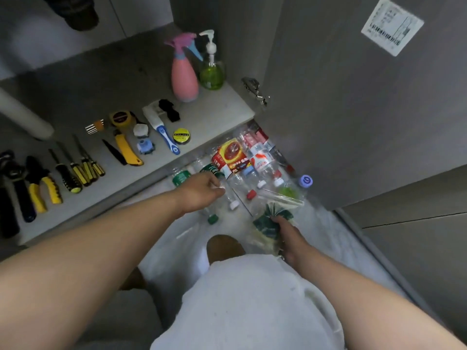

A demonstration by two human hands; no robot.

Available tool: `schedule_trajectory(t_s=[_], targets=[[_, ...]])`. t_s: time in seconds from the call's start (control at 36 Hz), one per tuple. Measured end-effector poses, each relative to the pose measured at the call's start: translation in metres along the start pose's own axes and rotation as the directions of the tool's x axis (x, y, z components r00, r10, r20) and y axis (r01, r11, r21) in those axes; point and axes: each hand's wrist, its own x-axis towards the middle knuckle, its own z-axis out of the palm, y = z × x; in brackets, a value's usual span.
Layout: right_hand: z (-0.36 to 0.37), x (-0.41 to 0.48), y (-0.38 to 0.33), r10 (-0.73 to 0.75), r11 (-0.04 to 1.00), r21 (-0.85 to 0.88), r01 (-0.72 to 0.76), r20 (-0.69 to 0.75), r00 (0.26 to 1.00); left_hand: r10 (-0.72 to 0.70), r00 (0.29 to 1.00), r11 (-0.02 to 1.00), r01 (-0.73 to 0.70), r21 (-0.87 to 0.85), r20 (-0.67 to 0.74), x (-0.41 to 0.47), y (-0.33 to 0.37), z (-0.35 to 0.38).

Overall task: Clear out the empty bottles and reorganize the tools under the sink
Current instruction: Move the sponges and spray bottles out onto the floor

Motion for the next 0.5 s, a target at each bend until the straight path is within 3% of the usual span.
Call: schedule_trajectory(t_s=[0.19,0.36,0.5], targets=[[0.021,0.02,0.003,0.019,1.0,-0.01,-0.019,-0.041,0.999,0.103,0.993,0.973,-0.113,0.201,0.062,0.008,-0.021,0.012],[0.026,0.029,0.002,0.014,0.987,-0.16,-0.022,-0.052,0.999,0.109,0.992,0.96,-0.123,0.253,0.071,0.01,-0.032,0.01],[0.019,0.029,-0.007,-0.053,0.94,-0.34,-0.027,-0.225,0.973,0.097,0.994,0.958,-0.109,0.266,0.058,0.008,-0.032,0.002]])
